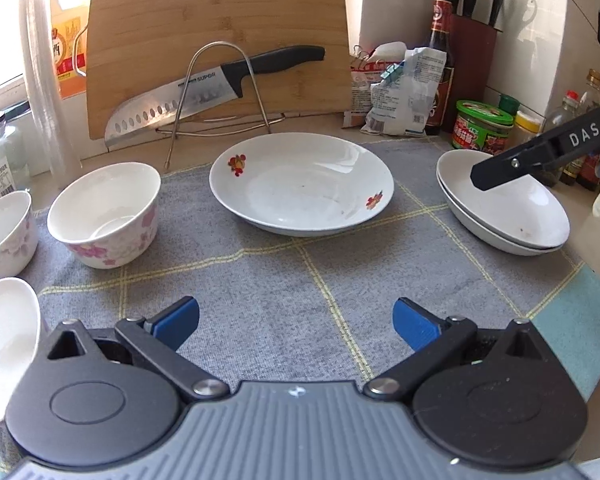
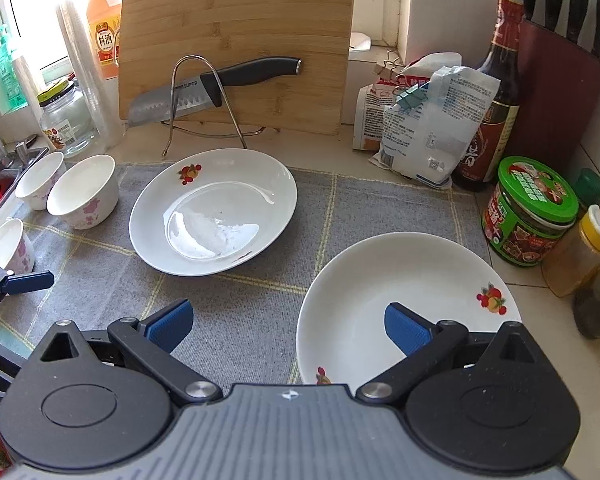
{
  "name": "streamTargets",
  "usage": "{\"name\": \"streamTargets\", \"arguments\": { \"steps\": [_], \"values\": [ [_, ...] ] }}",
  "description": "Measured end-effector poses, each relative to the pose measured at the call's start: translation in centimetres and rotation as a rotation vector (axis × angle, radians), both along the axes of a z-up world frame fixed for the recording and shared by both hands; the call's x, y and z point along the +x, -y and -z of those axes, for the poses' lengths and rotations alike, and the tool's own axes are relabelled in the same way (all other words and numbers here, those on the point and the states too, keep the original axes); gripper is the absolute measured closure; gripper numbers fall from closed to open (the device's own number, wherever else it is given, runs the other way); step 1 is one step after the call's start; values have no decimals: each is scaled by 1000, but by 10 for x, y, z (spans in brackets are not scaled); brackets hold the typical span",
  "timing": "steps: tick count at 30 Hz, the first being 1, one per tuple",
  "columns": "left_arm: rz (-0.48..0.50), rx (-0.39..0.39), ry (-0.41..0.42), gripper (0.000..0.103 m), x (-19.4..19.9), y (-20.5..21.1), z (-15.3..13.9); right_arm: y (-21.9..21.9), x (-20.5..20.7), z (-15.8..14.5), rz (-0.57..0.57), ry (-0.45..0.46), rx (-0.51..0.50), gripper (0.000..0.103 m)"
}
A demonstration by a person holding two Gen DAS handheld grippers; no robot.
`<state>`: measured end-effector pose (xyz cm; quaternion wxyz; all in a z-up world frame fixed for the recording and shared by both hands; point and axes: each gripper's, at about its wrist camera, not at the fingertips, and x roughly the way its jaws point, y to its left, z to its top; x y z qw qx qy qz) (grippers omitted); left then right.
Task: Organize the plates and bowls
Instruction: 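Open the right gripper and move it toward the flower-print plate, then grasp the rim of the flower-print white plate with the right gripper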
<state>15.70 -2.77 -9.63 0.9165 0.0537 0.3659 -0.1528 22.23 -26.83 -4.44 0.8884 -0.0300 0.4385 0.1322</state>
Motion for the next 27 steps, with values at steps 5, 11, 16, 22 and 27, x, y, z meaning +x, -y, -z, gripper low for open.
{"name": "streamTargets", "arguments": {
  "steps": [5,11,16,22,27],
  "values": [
    [-39,48,-35,1,11,12,4,-1,29,9,-82,-18,15,0],
    [-77,123,-82,1,23,30,13,2,64,17,-175,-28,54,0],
    [-86,169,-78,1,30,45,15,-1,89,26,-239,-54,68,0],
    [-78,157,-94,1,47,52,22,-10,102,32,-284,-88,64,0],
    [-49,128,-111,1,60,50,33,-19,112,40,-296,-119,43,0]
  ]
}}
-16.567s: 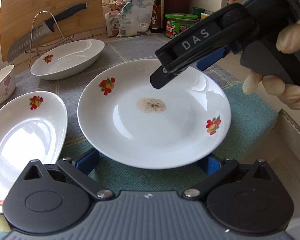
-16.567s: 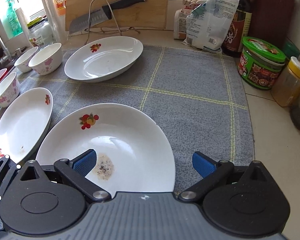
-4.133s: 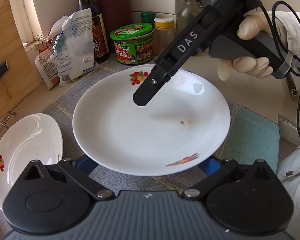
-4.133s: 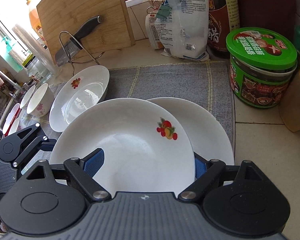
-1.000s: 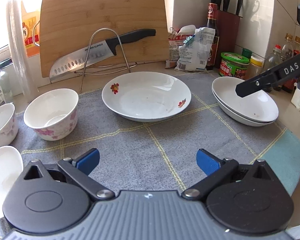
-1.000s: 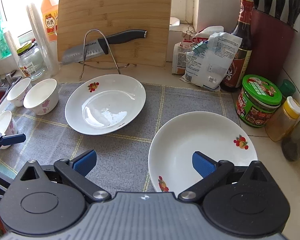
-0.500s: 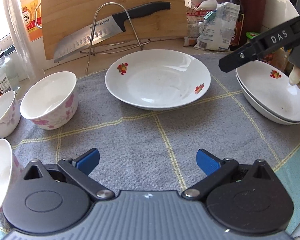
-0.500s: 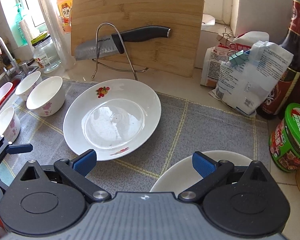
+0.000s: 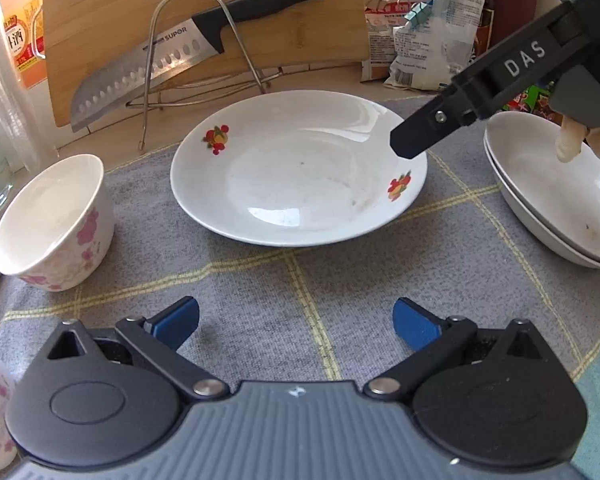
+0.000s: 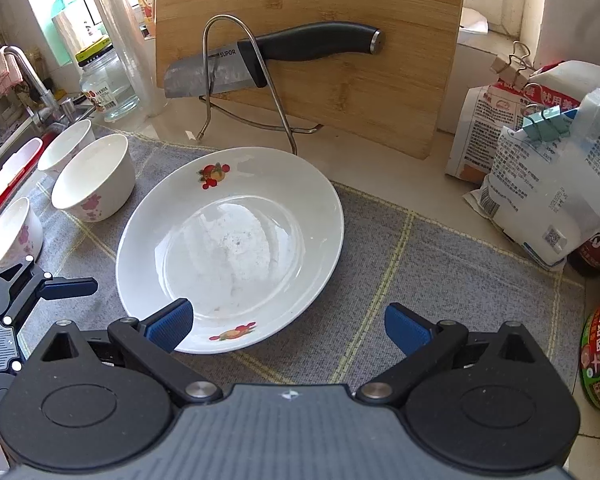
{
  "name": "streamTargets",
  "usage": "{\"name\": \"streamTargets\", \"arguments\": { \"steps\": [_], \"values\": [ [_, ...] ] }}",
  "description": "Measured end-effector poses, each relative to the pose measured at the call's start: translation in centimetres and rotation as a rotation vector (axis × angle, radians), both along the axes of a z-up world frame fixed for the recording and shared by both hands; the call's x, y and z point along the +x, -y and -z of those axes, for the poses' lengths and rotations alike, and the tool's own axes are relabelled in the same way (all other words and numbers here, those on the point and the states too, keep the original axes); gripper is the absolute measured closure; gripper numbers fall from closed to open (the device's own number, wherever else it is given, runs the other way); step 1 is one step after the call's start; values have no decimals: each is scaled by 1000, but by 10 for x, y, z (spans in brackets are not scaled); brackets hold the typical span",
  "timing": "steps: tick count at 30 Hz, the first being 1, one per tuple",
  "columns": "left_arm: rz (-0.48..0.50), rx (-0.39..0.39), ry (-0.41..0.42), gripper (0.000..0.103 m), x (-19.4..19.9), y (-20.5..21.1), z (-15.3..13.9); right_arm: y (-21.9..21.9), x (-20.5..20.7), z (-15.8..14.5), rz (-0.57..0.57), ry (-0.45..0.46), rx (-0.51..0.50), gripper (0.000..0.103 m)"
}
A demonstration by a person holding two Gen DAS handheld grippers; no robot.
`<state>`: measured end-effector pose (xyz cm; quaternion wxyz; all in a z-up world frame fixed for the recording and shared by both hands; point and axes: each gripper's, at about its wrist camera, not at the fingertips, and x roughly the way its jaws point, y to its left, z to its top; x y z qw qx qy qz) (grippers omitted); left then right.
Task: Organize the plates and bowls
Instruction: 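Grasp the rim of the flower-print white plate with the right gripper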
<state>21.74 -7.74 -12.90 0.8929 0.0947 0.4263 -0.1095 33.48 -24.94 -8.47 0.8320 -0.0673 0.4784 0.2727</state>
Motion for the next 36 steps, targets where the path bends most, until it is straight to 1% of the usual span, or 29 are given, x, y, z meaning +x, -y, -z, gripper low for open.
{"name": "streamTargets", "arguments": {
  "steps": [4,8,13,17,24,30,36],
  "values": [
    [8,-56,-1,1,5,-6,3,-7,9,4,-20,-18,-14,0],
    [37,-60,18,0,8,-8,5,-16,19,7,-58,-46,-17,0],
    [45,-68,39,0,16,-11,7,-23,29,13,-71,-67,-37,0],
    [71,-72,49,0,23,-13,8,-25,37,17,-84,-91,-40,0],
    [112,-76,57,0,25,-17,8,-26,50,26,-79,-158,-15,0],
    [127,-80,63,0,29,-18,10,-32,60,27,-83,-180,15,0],
    [145,-82,67,0,31,-20,10,-36,70,27,-99,-178,46,0]
  ]
}}
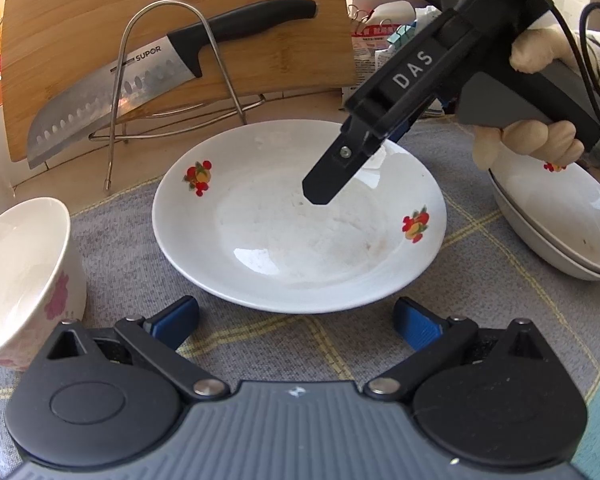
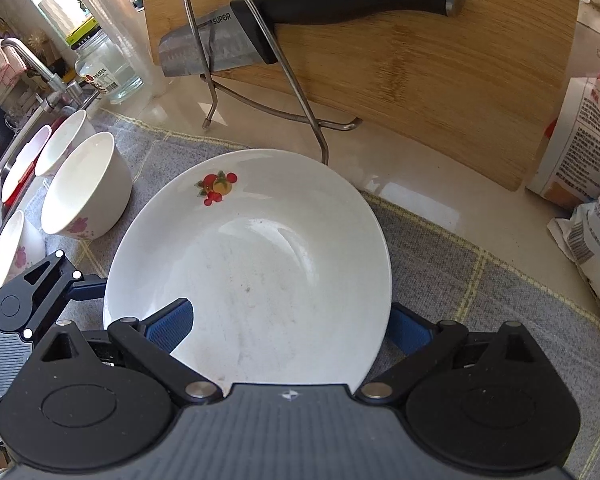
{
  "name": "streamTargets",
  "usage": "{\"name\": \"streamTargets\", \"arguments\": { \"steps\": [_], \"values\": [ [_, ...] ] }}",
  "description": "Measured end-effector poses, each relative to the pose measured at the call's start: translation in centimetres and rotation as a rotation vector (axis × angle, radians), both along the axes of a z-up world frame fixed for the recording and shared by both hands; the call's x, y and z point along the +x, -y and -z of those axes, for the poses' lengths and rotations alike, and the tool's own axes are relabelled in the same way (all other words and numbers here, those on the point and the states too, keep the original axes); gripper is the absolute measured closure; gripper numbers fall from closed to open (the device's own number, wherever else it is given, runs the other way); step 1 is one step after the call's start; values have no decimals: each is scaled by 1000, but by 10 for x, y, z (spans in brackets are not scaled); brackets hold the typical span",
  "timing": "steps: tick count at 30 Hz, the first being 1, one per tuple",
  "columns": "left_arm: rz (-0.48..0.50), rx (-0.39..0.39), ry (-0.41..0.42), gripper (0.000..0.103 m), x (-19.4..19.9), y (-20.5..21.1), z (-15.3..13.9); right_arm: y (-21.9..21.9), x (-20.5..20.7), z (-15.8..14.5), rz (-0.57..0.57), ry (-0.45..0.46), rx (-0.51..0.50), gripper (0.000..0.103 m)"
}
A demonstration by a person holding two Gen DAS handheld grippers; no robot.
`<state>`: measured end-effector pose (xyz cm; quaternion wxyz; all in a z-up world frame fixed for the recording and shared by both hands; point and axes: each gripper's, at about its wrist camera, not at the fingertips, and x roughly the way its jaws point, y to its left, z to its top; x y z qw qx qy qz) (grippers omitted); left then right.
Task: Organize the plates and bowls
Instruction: 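Grasp the rim of the flower-print white plate with the right gripper, then lift the flower-print plate off the towel with the right gripper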
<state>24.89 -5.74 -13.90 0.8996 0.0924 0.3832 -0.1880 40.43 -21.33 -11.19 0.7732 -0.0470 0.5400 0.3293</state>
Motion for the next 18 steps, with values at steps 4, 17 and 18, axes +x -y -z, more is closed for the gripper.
{"name": "streamTargets", "arguments": {
  "steps": [4,17,18],
  "values": [
    [10,0,0,0,3,-2,0,-4,9,0,-13,10,16,0],
    [24,2,-2,0,4,-8,-1,-4,21,1,-25,22,55,0],
    [27,3,-2,0,4,-9,-1,-4,21,1,-26,21,56,0]
  ]
}}
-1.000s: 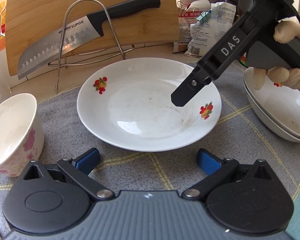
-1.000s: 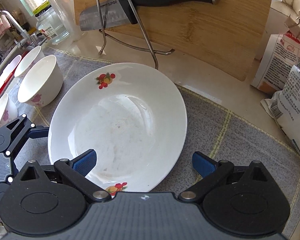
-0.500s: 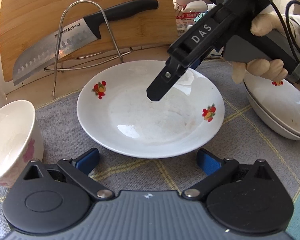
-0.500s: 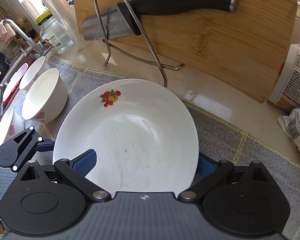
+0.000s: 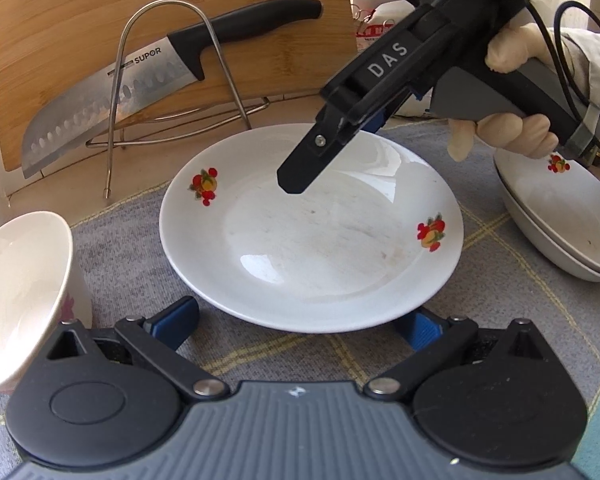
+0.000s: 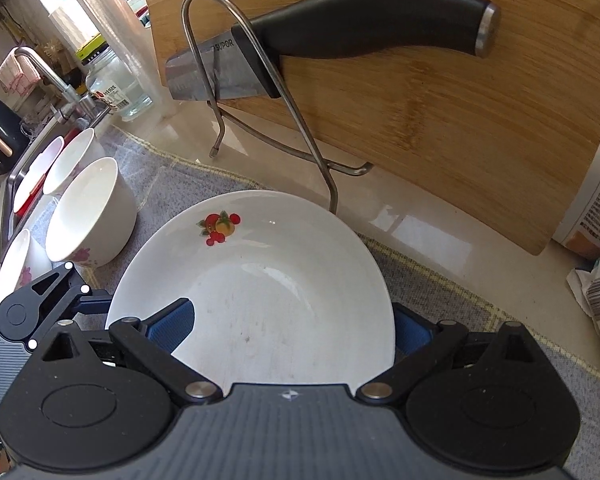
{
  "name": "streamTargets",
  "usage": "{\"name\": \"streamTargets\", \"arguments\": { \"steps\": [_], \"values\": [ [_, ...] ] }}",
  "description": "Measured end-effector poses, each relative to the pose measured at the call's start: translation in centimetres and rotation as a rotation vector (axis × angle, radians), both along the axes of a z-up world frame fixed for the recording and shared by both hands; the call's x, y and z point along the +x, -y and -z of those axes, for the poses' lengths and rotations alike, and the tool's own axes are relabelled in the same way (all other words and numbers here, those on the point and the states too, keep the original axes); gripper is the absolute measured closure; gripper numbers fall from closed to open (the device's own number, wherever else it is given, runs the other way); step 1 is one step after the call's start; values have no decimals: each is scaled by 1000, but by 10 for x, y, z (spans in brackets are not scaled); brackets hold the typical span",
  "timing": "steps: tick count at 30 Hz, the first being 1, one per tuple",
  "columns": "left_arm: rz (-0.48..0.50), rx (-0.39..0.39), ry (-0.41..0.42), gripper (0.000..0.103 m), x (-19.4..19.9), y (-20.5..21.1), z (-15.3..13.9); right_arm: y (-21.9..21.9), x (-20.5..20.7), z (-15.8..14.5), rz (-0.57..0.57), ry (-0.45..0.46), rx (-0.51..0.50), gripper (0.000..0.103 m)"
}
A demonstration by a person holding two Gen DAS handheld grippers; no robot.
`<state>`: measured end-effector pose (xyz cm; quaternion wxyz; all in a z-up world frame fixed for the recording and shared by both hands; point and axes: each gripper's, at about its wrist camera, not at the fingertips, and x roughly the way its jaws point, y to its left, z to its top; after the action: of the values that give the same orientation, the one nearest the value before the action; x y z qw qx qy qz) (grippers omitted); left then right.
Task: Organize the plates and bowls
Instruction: 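Lift the flower-print plate off the towel with the right gripper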
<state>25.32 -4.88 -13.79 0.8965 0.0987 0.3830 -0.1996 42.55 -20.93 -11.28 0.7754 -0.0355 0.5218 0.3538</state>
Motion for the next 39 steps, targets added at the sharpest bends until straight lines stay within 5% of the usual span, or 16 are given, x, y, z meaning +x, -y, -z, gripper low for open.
{"name": "streamTargets", "arguments": {
  "steps": [39],
  "values": [
    [74,41,33,0,-2,12,-4,-7,9,0,-46,10,32,7]
  ]
}}
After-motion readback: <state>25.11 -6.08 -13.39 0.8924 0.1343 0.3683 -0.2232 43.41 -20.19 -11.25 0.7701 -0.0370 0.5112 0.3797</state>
